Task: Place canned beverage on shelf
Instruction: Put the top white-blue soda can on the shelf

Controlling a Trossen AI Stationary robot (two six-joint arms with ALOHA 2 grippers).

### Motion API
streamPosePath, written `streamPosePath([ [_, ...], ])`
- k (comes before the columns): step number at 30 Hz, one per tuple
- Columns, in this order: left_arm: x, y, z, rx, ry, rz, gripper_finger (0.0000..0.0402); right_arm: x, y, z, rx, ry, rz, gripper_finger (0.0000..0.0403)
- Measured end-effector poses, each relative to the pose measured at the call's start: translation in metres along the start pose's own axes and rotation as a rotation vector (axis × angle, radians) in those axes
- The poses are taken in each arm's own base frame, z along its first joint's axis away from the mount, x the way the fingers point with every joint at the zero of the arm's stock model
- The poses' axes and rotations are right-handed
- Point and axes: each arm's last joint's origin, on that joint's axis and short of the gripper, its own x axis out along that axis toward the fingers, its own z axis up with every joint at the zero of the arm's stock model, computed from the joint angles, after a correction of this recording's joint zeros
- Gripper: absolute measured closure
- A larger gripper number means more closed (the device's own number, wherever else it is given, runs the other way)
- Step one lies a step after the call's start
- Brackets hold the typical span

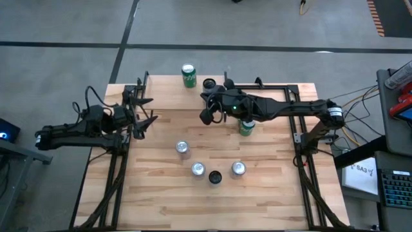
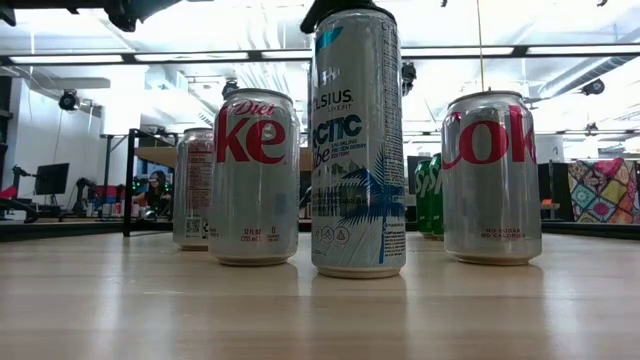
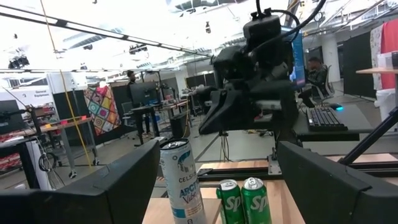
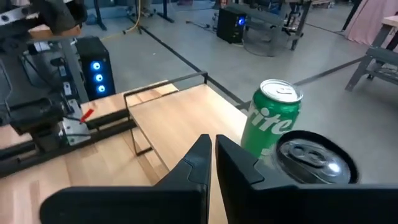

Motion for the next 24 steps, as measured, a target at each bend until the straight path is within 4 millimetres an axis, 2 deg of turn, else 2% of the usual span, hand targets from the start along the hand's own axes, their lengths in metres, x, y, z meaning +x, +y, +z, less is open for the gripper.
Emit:
streamPosePath([
  [7,0.001,0.0,0.0,0.001,0.004,0.0,0.0092,0.02,0.007,-0.013,-0.011,0.01,-0.007,0.0391],
  [14,0.001,0.0,-0.001,0.001,0.004,-0.001,0.0092,0.022,0.004,-0.016,-0.007,0.016,-0.111,0.0391],
  [24,0.001,0.0,-0.001,0.001,0.004,-0.001,0.0092,0.024,-0.002,-0.02,-0.004,0.047,-0.157,0.0391],
])
